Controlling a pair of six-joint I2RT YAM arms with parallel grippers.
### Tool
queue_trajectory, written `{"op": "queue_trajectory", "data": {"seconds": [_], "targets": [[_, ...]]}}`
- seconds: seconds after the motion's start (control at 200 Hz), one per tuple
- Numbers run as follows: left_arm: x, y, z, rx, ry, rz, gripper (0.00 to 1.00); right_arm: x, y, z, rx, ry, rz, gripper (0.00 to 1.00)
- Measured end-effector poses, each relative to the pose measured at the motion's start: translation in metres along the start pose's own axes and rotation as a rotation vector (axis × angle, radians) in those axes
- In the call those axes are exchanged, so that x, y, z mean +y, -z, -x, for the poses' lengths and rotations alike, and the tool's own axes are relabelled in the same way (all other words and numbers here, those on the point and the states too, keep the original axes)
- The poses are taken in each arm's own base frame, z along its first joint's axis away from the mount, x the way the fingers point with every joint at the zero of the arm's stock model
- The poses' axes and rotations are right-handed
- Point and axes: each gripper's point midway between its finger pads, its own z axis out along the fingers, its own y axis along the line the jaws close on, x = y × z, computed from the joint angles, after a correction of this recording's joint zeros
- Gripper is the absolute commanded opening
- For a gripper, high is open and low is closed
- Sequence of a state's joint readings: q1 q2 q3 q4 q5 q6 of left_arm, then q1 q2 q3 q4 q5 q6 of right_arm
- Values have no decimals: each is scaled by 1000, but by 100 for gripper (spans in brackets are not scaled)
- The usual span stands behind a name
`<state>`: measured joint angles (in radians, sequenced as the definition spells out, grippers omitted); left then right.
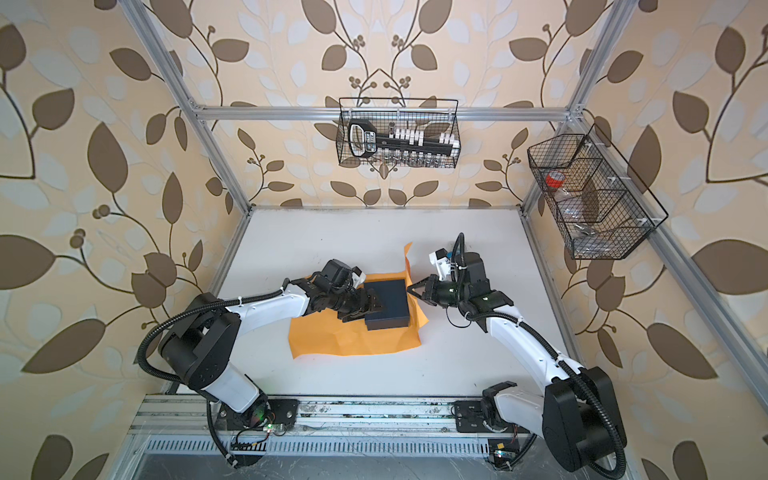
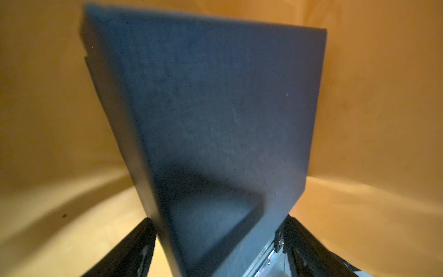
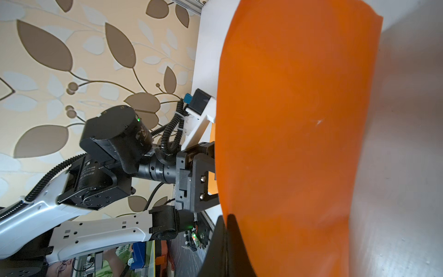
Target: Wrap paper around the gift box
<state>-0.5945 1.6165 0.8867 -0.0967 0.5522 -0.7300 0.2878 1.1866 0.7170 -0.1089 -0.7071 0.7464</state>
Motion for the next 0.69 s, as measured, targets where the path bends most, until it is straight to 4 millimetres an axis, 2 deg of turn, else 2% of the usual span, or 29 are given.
{"op": "queue_trajectory", "data": {"seconds": [0.14, 0.295, 0.38, 0.565, 0.695], "targets": [[-7, -7, 2, 14, -2, -46, 82, -5, -2, -2, 8, -1, -9, 0], [4, -21, 0, 45, 41, -31, 77, -4, -3, -2, 10, 1, -8, 0], [2, -23, 1, 50, 45, -48, 75, -2, -5, -5, 19, 6, -4, 0], [1, -23, 1, 47, 54, -53, 72, 6, -23, -26, 83, 25, -2, 0], [1, -23, 1, 47, 55, -54, 70, 5, -36, -37, 113, 23, -19, 0]]}}
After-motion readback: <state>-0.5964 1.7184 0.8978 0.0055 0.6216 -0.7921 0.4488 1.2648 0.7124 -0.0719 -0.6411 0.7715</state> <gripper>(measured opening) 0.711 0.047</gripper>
